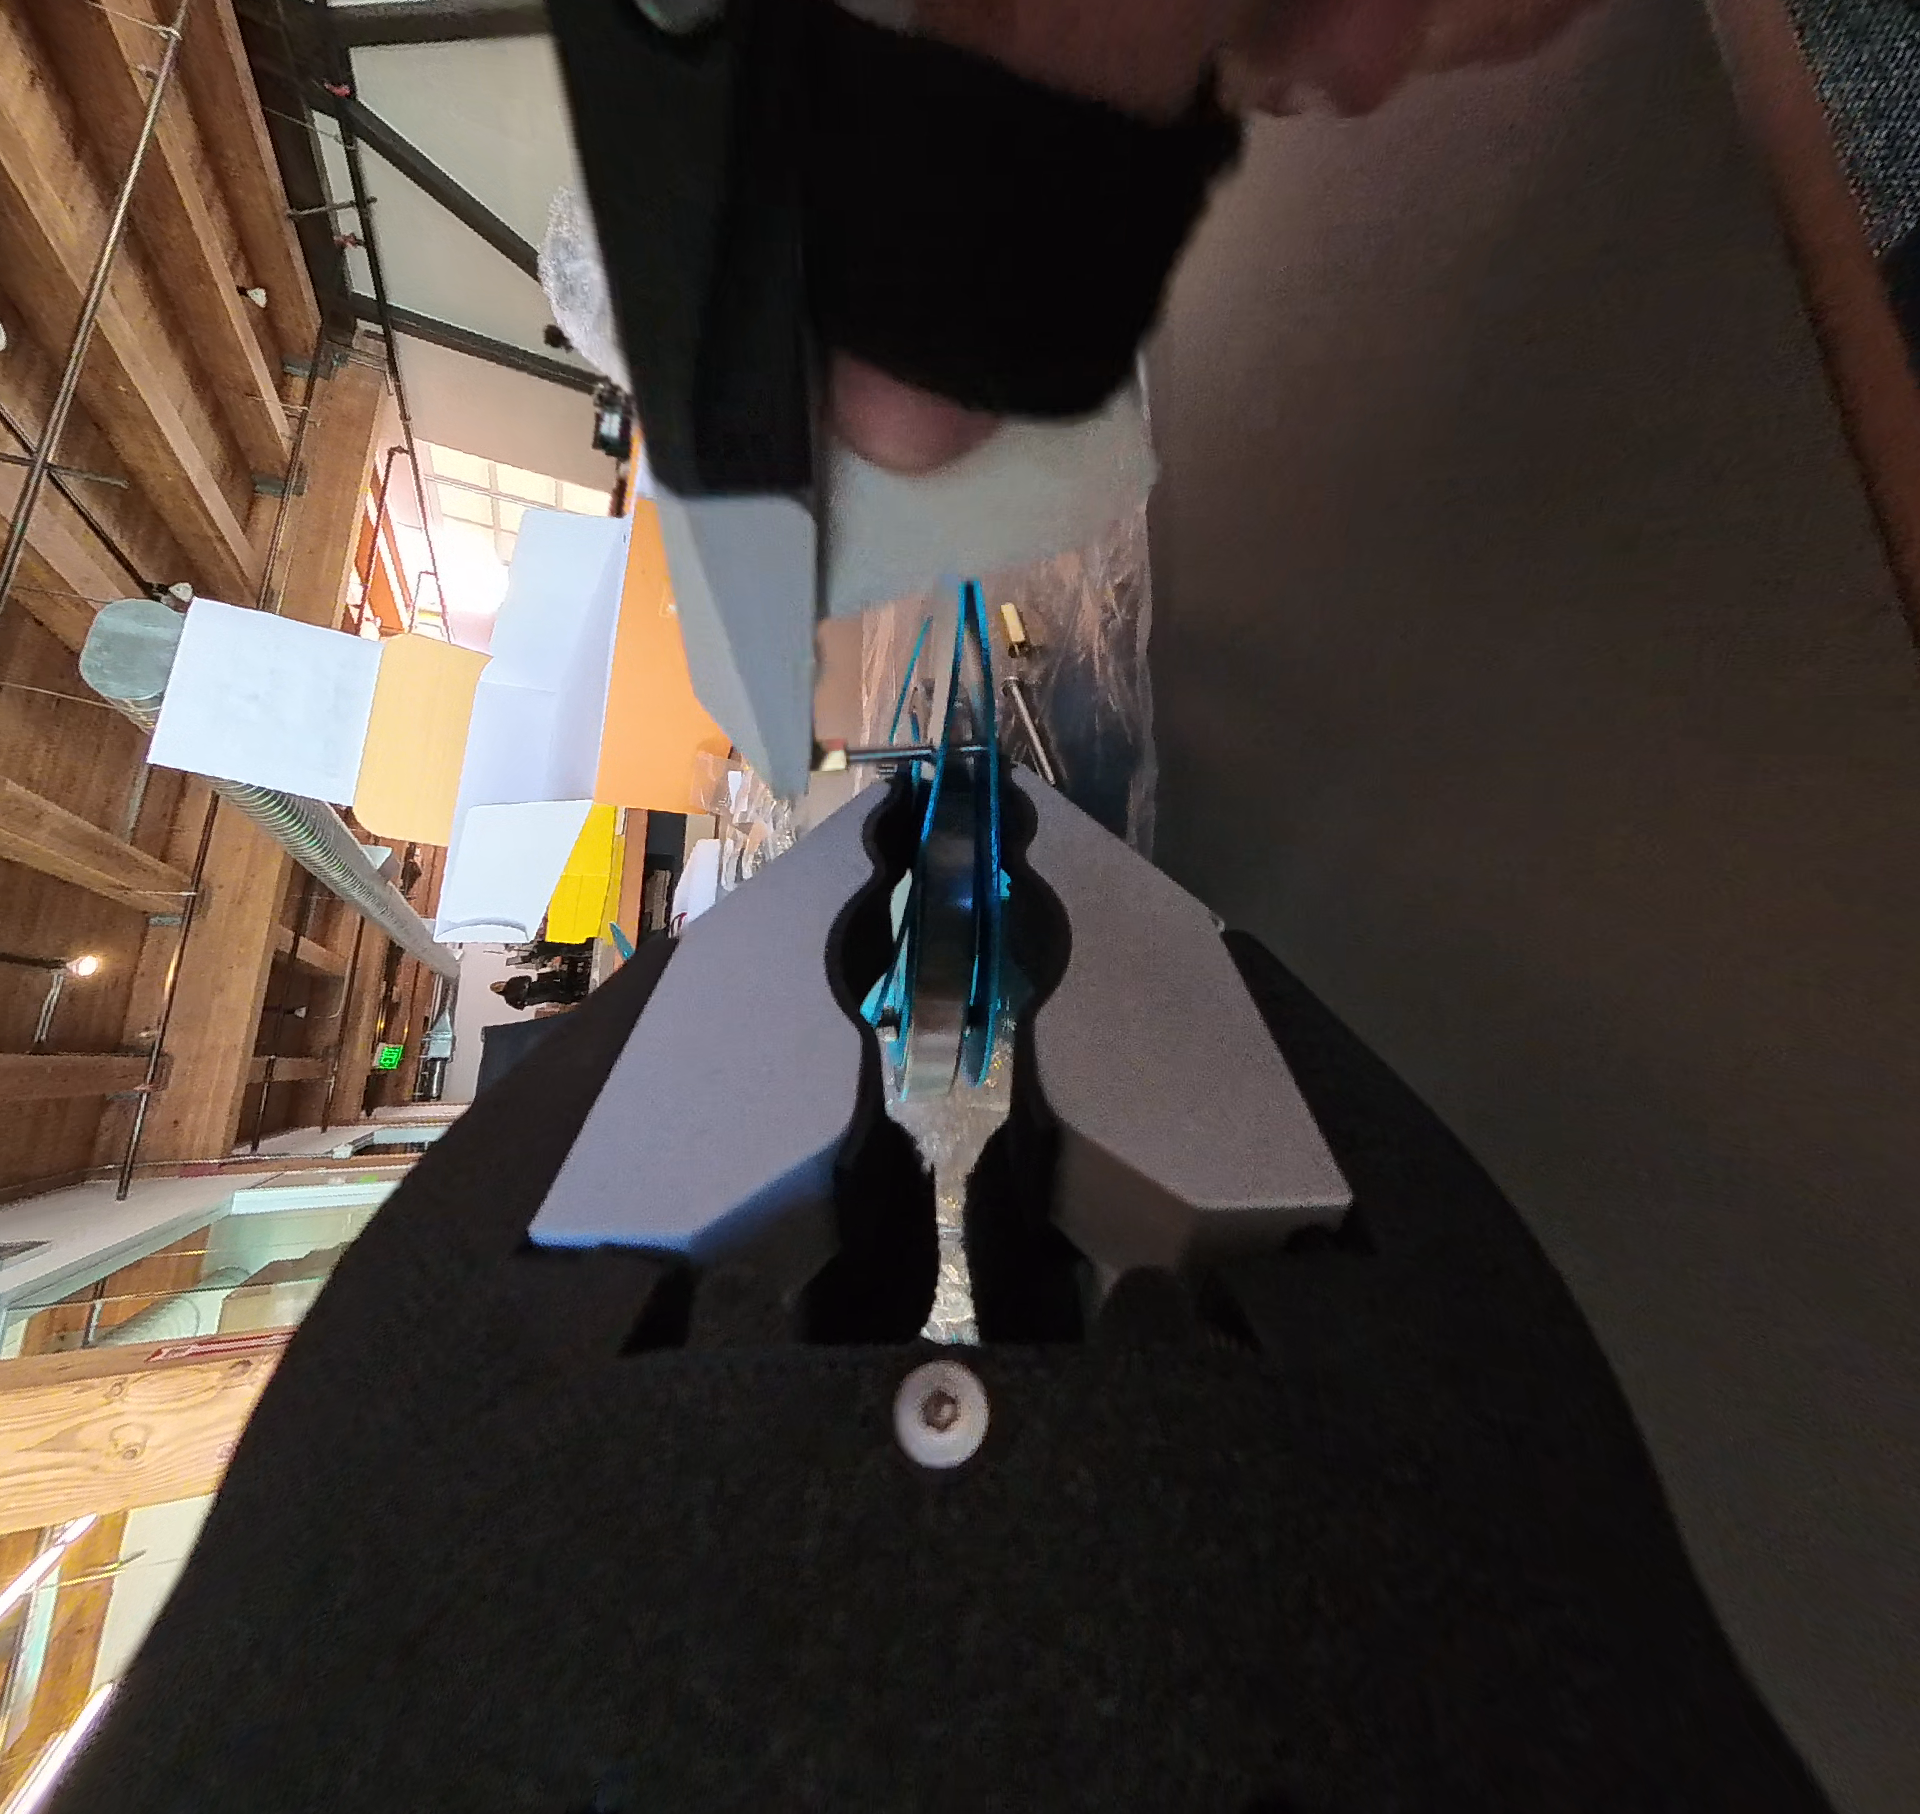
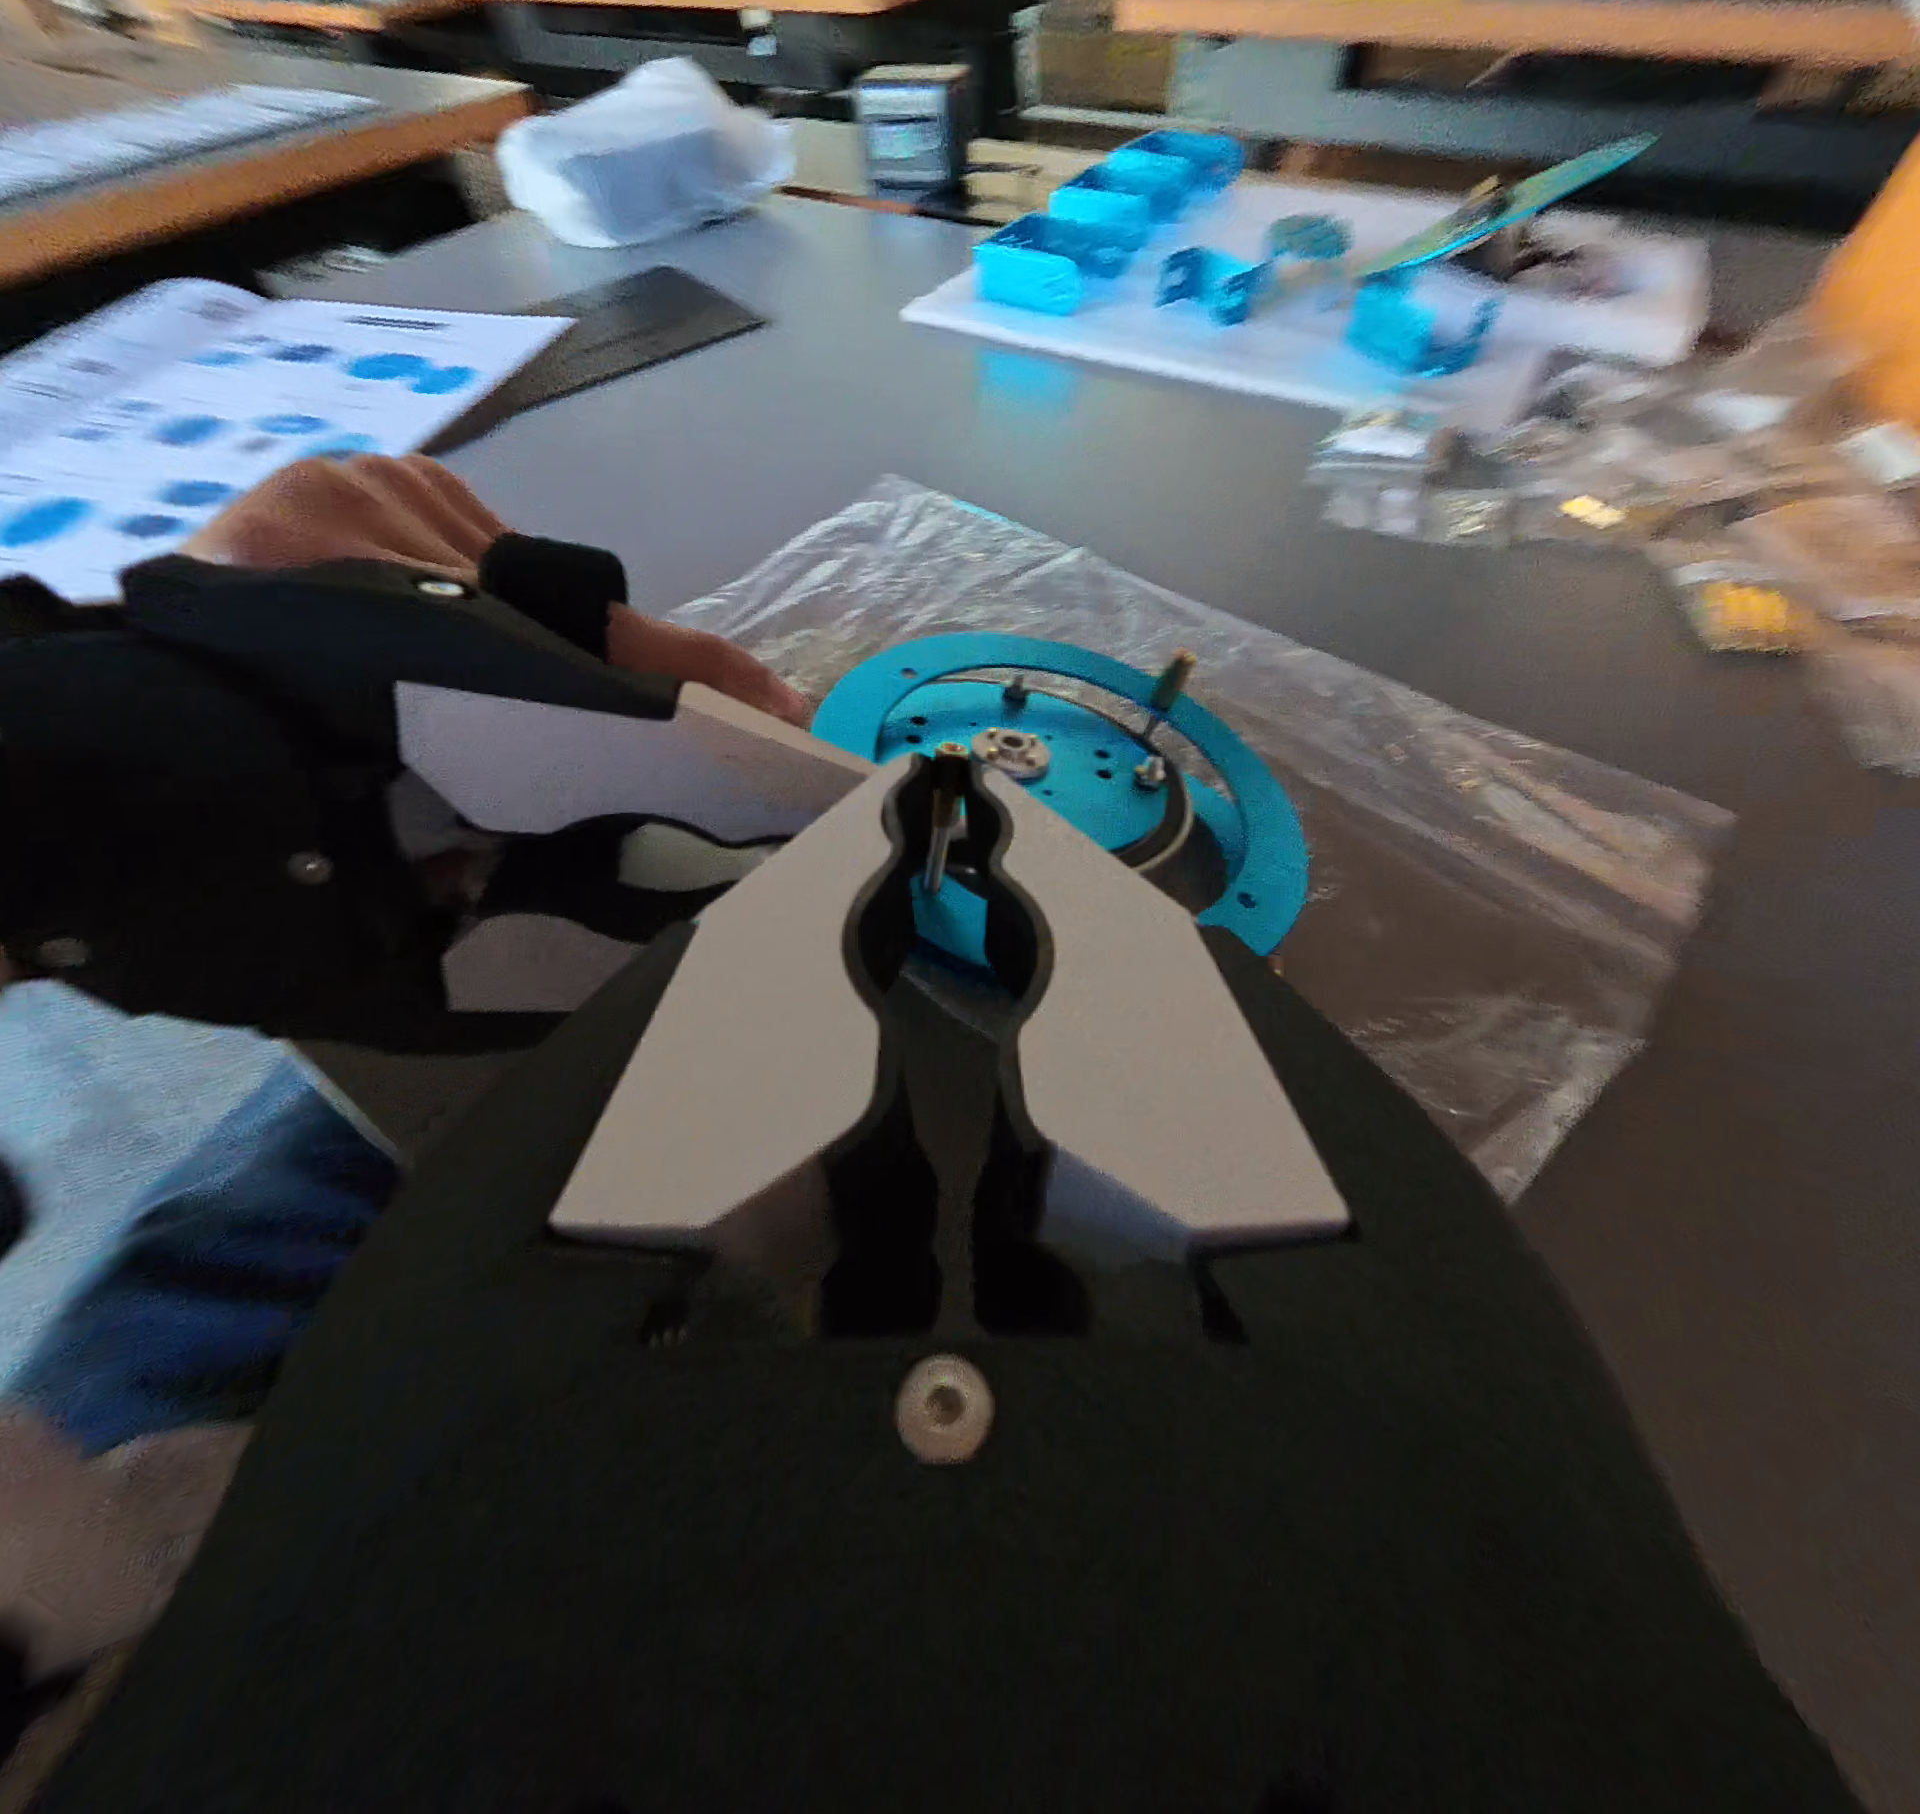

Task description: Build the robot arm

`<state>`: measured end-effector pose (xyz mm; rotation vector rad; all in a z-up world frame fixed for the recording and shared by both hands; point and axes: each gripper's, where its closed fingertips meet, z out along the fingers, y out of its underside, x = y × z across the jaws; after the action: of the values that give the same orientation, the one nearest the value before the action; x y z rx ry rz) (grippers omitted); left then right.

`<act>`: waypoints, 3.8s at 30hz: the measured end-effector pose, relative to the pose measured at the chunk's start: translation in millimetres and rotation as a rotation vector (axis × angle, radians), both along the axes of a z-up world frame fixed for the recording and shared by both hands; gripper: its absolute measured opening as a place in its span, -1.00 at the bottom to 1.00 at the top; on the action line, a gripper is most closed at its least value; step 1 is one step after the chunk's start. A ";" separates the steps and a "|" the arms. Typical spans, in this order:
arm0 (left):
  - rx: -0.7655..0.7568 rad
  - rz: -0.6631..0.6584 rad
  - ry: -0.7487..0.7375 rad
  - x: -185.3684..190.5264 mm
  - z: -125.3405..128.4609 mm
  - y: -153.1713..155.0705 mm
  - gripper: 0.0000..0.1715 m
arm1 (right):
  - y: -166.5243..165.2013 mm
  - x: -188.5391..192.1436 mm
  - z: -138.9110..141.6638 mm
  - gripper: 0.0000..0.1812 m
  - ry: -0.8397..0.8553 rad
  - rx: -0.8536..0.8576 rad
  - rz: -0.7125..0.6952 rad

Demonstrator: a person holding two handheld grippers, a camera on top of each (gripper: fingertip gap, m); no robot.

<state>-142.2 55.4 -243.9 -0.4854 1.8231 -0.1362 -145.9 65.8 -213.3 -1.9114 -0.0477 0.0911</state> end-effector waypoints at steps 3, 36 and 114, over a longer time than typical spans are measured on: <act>0.001 -0.003 0.000 -1.5 -0.2 0.6 -0.82 | 0.1 -1.2 0.0 -0.95 -0.039 0.033 -0.072; 0.002 0.011 -0.010 -2.7 2.5 6.1 -0.83 | 3.5 -11.8 -2.1 -0.95 0.240 -0.123 0.562; 0.017 -0.011 -0.005 0.3 0.6 -4.4 -0.83 | -3.6 -3.4 0.8 -0.95 0.054 -0.003 0.015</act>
<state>-141.9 51.1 -243.3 -0.4621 1.8205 -0.1292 -149.3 62.1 -212.4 -1.9112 -0.0252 0.1532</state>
